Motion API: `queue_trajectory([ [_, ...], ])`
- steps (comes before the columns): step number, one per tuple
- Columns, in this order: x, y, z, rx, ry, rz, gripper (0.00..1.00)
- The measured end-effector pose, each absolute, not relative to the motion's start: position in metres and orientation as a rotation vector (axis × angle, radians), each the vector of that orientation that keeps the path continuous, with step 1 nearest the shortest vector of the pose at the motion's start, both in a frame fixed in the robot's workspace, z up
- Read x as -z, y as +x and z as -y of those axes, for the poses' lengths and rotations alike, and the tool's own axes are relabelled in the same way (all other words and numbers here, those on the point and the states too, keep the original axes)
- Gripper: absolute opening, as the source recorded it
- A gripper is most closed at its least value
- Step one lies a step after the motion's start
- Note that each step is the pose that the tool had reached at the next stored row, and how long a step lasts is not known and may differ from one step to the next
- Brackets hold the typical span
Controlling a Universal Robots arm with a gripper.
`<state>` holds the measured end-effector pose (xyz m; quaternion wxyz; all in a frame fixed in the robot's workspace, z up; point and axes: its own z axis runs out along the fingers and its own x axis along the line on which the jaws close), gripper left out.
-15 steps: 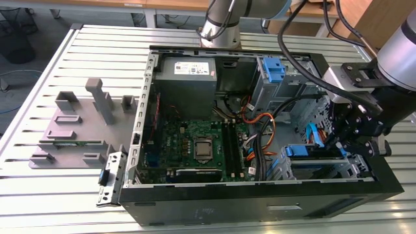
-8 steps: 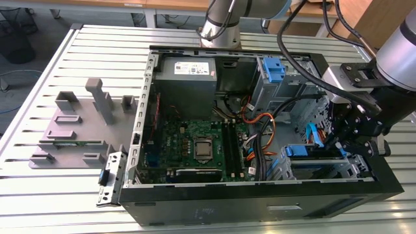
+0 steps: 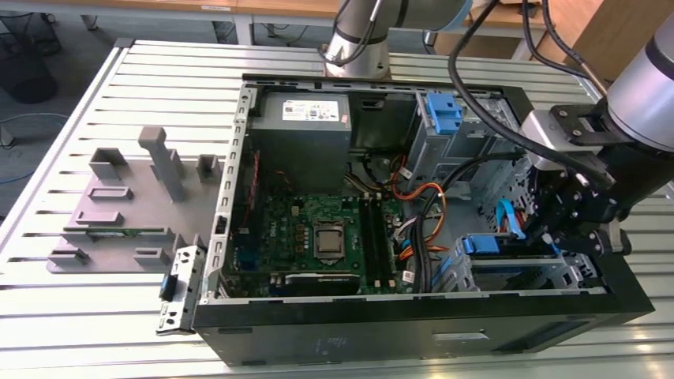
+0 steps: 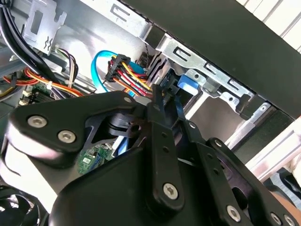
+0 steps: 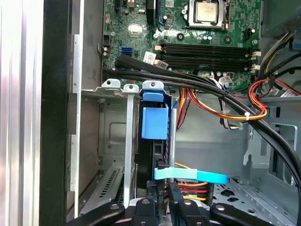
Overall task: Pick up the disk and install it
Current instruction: 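Insert the second disk wire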
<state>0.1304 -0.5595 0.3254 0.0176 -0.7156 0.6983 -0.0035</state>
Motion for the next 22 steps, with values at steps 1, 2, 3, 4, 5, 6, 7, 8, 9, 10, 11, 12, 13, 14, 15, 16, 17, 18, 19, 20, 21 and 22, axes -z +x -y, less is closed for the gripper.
queue_trajectory([
  [1,-0.326,0.13,0.56,0.012,-2.224,-2.17,0.24],
  [2,-0.326,0.13,0.56,0.012,-2.224,-2.17,0.24],
  [3,-0.327,0.13,0.56,0.013,-2.224,-2.17,0.24],
  [4,-0.328,0.13,0.56,0.013,-2.224,-2.17,0.24],
  [5,-0.329,0.13,0.56,0.012,-2.224,-2.17,0.24],
  [6,-0.332,0.13,0.56,0.012,-2.224,-2.17,0.24],
  [7,-0.334,0.13,0.56,0.012,-2.224,-2.17,0.24],
  [8,-0.337,0.13,0.56,0.013,-2.224,-2.17,0.24],
  [9,-0.339,0.13,0.56,0.012,-2.224,-2.17,0.24],
  [10,-0.341,0.13,0.56,0.012,-2.224,-2.17,0.24],
  [11,-0.344,0.13,0.56,0.012,-2.224,-2.17,0.24],
  [12,-0.346,0.13,0.56,0.012,-2.224,-2.17,0.24],
  [13,-0.348,0.13,0.56,0.012,-2.224,-2.17,0.24],
  [14,-0.35,0.13,0.56,0.013,-2.224,-2.17,0.24],
  [15,-0.352,0.13,0.56,0.012,-2.224,-2.17,0.24],
  [16,-0.353,0.13,0.56,0.012,-2.224,-2.17,0.24],
  [17,-0.353,0.13,0.56,0.012,-2.224,-2.17,0.24],
  [18,-0.353,0.13,0.56,0.012,-2.224,-2.17,0.24],
  [19,-0.353,0.13,0.56,0.012,-2.224,-2.17,0.24],
  [20,-0.353,0.13,0.56,0.012,-2.224,-2.17,0.24],
  [21,-0.353,0.13,0.56,0.012,-2.224,-2.17,0.24],
  [22,-0.353,0.131,0.56,0.009,-2.225,-2.172,0.24],
])
